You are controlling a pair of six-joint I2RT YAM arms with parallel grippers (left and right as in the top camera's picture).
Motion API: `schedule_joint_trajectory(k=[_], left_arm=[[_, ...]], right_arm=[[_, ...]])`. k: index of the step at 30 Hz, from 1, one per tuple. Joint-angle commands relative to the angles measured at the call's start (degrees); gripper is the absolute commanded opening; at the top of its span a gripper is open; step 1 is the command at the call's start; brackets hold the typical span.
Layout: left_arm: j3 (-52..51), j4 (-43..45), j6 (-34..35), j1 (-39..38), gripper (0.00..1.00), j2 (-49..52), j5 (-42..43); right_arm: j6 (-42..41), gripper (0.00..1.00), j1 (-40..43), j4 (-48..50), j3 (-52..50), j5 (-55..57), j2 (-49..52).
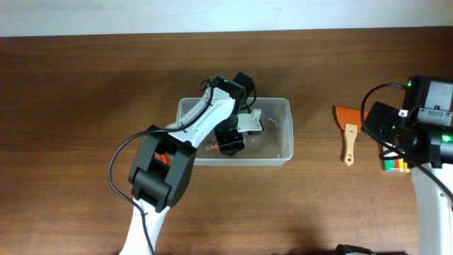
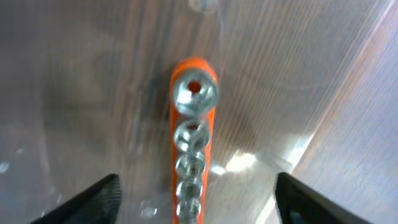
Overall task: Pack container
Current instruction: 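Carry the socket strip into the container and release it, then lower the left gripper onto the red pliers and grasp them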
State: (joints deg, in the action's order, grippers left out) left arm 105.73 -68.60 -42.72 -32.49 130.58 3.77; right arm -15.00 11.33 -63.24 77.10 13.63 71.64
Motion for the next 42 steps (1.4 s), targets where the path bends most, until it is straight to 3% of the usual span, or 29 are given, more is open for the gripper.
schedule_joint_trajectory(k=[1, 2, 7, 12, 16, 20, 31, 42], left_arm=[[4.17, -1.57, 5.22, 1.73, 0.94, -10.95, -7.08], [4.42, -1.7, 6.88, 2.32, 0.99, -13.88, -8.59], [4.44, -3.87, 12.57, 8.17, 0.99, -27.36, -12.04], [3.96, -9.77, 21.88, 21.59, 0.99, -35.87, -8.85], [-0.13, -11.54, 22.8, 31.54, 0.99, -39.01, -2.23], [-10.25, -6.56, 23.45, 36.68, 0.99, -42.29, -1.75], [-42.34, 16.59, 19.91, 38.49, 0.99, -42.69, -1.4], [-46.8, 24.22, 16.04, 38.49, 0.99, -33.38, -1.77]], right_arm=[[-0.28, 0.99, 0.37, -0.02, 1.03, -0.09, 0.09], [-0.28, 0.99, 0.37, 0.0, 1.03, -0.11, 0.09], [-0.28, 0.99, 0.37, 0.0, 1.03, -0.11, 0.09], [-0.28, 0.99, 0.37, 0.0, 1.03, -0.11, 0.09], [-0.31, 0.99, 0.37, 0.02, 1.03, -0.11, 0.09], [-0.28, 0.99, 0.37, 0.02, 1.03, -0.09, 0.09], [-0.31, 0.99, 0.37, 0.02, 1.03, -0.11, 0.09], [-0.31, 0.99, 0.37, 0.02, 1.03, -0.11, 0.09]])
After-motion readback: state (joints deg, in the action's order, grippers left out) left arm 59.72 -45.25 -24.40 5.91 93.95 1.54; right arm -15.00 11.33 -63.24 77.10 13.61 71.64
